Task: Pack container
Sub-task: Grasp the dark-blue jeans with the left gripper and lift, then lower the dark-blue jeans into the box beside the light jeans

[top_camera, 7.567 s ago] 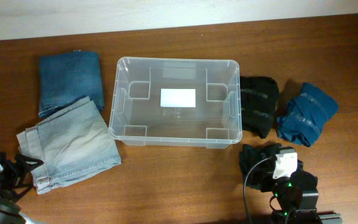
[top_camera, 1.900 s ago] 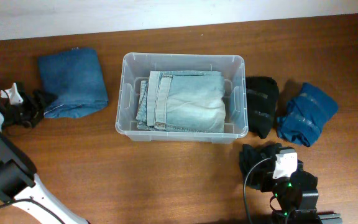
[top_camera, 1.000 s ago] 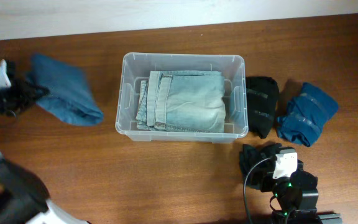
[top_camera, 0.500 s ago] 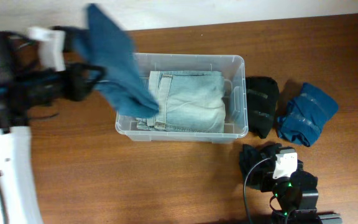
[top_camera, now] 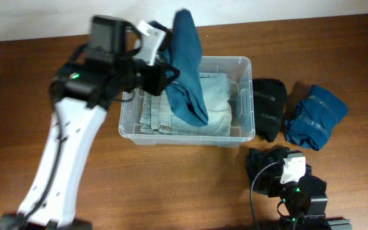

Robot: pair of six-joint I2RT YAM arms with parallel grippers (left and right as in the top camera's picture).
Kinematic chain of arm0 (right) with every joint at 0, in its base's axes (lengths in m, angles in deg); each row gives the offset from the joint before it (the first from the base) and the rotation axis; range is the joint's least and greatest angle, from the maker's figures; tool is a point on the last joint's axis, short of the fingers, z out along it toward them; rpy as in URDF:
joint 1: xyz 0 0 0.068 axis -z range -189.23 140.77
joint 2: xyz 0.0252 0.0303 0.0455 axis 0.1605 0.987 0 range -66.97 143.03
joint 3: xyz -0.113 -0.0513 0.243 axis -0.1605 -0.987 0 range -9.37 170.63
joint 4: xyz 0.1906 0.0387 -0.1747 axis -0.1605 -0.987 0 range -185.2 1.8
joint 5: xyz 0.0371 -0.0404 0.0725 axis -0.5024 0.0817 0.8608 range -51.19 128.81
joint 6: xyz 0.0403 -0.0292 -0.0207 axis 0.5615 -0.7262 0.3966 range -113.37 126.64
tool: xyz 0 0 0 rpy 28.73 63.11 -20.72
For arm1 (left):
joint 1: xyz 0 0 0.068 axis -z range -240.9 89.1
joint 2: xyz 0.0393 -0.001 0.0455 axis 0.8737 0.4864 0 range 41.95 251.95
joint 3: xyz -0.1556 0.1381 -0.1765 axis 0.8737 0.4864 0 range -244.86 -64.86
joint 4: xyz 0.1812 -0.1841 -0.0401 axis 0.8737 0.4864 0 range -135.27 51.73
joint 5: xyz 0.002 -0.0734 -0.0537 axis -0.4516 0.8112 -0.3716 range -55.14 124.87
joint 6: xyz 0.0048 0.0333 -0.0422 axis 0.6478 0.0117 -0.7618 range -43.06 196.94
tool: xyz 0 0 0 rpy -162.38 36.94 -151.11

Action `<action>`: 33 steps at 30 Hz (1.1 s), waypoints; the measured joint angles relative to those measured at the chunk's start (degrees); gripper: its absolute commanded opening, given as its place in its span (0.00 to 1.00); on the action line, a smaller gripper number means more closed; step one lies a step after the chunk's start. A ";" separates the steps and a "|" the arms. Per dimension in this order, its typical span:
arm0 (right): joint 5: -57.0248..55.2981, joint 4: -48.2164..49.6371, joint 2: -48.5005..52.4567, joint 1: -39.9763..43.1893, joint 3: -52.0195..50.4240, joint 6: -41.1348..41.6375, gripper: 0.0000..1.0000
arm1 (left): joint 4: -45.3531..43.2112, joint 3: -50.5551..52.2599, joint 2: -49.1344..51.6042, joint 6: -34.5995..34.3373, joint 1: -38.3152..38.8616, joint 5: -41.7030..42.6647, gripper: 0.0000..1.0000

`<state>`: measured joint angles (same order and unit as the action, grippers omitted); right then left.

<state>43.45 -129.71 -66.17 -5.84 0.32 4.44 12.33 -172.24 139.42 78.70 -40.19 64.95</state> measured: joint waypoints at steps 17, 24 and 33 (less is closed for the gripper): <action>0.00 0.00 0.00 0.00 0.00 0.00 0.98 | 1.57 0.00 11.08 -2.40 1.66 -2.38 0.00; 0.00 0.02 0.00 0.00 0.00 -0.02 0.98 | -5.62 0.00 10.99 -5.01 6.01 0.15 0.00; 0.00 0.02 0.00 0.00 -0.02 0.00 0.98 | -7.21 0.00 9.92 -5.01 13.20 -0.59 0.00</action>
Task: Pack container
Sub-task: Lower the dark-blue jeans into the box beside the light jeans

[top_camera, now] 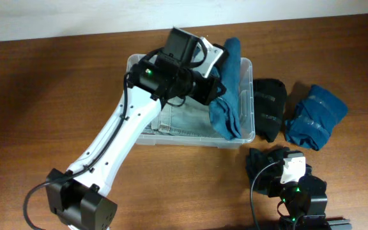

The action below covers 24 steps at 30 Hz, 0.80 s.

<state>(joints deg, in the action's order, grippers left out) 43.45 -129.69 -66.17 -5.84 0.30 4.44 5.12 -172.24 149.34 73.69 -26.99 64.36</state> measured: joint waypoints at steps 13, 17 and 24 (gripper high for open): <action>0.00 -0.02 0.00 0.00 0.02 0.00 0.99 | 16.65 0.00 -0.59 0.39 -3.23 -18.78 0.06; 0.00 -0.02 0.00 0.00 0.02 -0.02 0.98 | 19.17 0.00 -0.59 -0.48 -4.04 -24.26 0.14; 0.00 -0.02 0.00 0.00 0.02 -0.02 0.98 | 22.34 0.00 -1.01 -3.17 -8.24 -28.00 1.00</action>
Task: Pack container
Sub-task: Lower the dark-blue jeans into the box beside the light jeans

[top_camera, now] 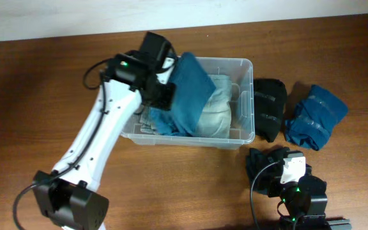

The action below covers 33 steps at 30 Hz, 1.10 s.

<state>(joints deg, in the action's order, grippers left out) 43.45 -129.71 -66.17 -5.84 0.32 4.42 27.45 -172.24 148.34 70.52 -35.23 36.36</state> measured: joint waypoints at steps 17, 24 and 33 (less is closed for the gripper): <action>-0.02 0.00 0.00 0.00 0.00 0.00 0.98 | -2.89 -2.40 -6.23 5.49 -16.61 12.02 1.00; 0.00 0.02 0.00 0.00 0.00 0.00 0.98 | -10.47 -2.58 -3.06 13.81 -8.52 13.57 0.91; 0.00 0.00 0.00 0.00 0.00 -0.02 0.99 | -15.23 -2.80 15.85 15.63 -4.48 4.02 0.89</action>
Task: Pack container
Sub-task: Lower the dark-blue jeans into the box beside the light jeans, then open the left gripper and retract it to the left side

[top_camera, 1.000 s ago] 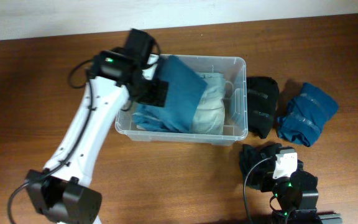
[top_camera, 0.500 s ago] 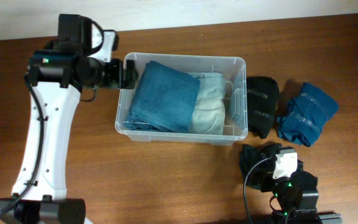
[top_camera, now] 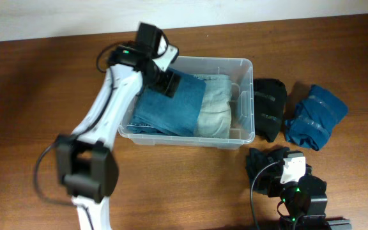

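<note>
A clear plastic container (top_camera: 248, 96) stands mid-table. Light-washed jeans (top_camera: 214, 107) lie folded in it. A dark blue garment (top_camera: 170, 110) now lies flat over their left part, inside the walls. My left gripper (top_camera: 170, 85) reaches down into the container's far left corner, its fingers at the blue garment's far edge and seemingly still closed on it. The right gripper (top_camera: 264, 167) is parked low near the front right edge of the table, dark against dark, so its jaws cannot be made out.
A folded black garment (top_camera: 268, 108) lies on the table just right of the container, and a folded blue garment (top_camera: 315, 116) lies beyond it. The white left arm (top_camera: 107, 115) slants along the container's left side.
The blue garment, then draped half-upright over the container's left side, now lies flat inside. The left gripper has gone lower and toward the far left corner. The right arm is unchanged.
The left gripper first held the blue garment hanging high above the container's far side. Then it held it over the right end, then over the left half with the cloth sagging in. Now the garment lies spread on the jeans.
</note>
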Robot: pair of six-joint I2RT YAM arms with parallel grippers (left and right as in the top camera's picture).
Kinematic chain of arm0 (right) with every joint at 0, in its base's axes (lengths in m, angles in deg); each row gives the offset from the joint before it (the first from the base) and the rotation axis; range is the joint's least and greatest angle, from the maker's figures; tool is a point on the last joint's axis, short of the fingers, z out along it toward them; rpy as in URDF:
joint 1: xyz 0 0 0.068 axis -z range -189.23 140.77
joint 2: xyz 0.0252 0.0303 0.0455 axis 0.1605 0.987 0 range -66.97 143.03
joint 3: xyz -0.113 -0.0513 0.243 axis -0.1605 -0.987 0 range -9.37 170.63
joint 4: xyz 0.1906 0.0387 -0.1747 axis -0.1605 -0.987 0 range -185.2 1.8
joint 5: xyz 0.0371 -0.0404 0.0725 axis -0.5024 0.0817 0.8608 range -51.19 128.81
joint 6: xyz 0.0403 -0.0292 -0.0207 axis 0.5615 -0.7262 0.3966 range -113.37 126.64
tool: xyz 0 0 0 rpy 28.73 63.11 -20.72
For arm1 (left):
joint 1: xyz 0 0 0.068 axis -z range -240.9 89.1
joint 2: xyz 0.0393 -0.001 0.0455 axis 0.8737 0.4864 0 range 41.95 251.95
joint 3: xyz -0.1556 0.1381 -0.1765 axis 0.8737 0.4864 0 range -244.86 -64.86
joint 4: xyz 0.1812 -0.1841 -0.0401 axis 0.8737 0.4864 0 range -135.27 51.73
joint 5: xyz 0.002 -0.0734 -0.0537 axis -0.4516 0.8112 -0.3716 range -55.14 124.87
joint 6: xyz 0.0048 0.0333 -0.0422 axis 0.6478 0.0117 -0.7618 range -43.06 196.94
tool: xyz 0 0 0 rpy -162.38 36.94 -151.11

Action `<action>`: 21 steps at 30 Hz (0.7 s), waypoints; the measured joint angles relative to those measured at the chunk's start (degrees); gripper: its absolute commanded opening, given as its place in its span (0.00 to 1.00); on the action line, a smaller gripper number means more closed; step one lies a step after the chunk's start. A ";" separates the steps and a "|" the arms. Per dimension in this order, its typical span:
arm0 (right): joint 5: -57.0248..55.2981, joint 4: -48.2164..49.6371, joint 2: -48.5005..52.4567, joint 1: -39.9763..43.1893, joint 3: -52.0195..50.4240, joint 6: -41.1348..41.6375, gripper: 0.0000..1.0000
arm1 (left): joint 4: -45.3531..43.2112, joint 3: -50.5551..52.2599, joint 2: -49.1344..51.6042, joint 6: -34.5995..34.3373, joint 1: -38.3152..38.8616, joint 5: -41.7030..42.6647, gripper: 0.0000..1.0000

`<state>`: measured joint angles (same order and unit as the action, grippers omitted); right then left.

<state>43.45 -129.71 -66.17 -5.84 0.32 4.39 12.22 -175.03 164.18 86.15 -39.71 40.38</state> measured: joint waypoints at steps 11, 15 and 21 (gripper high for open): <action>0.00 0.00 0.00 0.00 0.00 0.02 0.98 | 4.68 -2.47 6.69 -6.97 -1.40 -2.12 0.80; 0.00 0.00 0.00 0.00 0.00 0.04 0.98 | 11.52 -6.25 6.69 -8.02 -1.68 -2.34 0.80; 0.00 0.00 0.00 0.00 0.00 0.02 0.98 | 20.11 -20.81 4.74 -9.33 -2.34 -2.36 0.94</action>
<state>43.45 -129.71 -66.17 -5.84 0.32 4.42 32.33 -195.84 168.93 76.82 -42.05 38.02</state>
